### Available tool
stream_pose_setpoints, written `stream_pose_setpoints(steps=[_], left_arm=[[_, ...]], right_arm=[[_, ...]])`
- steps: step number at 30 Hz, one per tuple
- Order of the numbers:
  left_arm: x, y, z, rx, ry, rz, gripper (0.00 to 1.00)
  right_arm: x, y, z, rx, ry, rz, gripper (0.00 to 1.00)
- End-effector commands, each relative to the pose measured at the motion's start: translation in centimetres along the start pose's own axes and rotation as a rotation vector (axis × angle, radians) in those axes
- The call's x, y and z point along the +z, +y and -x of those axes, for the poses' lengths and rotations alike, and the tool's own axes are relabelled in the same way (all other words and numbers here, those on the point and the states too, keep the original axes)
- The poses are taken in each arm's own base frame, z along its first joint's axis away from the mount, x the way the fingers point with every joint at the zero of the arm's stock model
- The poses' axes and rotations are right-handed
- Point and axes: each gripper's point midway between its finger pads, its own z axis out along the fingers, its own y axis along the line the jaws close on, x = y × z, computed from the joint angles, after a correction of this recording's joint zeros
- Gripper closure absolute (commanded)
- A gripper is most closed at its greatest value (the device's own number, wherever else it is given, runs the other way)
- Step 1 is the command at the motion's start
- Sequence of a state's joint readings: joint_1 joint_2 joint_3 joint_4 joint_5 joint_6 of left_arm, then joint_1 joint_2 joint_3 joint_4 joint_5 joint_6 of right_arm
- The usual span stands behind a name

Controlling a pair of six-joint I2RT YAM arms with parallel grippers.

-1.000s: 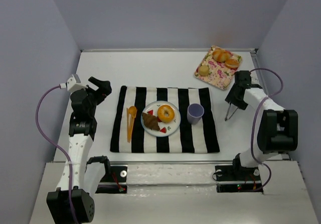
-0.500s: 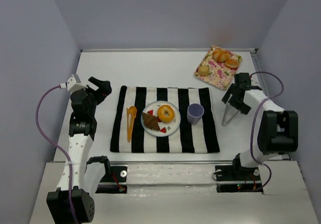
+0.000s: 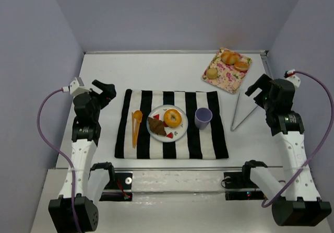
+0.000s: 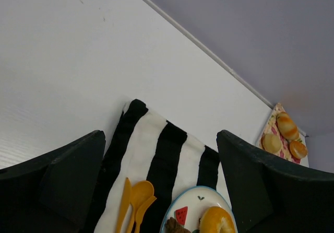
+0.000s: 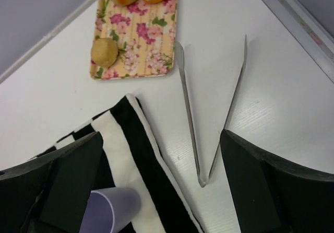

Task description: Place the bread

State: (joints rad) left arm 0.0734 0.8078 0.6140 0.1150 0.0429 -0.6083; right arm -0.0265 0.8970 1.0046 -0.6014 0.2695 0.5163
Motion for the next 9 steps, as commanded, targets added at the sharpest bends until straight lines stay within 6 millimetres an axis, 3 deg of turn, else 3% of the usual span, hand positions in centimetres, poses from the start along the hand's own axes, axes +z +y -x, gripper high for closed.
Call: stream_pose_setpoints(steps=[1, 9], left_arm=[[-0.2, -0.9, 0.9, 0.014, -0.032, -0.032, 0.01], [0.0, -0.8, 0.8, 0.012, -0.027, -0.029, 0.01]], right_arm=[[-2.1, 1.6, 2.0, 0.009, -0.086, 0.120, 0.00], [-3.5, 1.5, 2.2, 0.012, -0.184, 0.194, 0.00]])
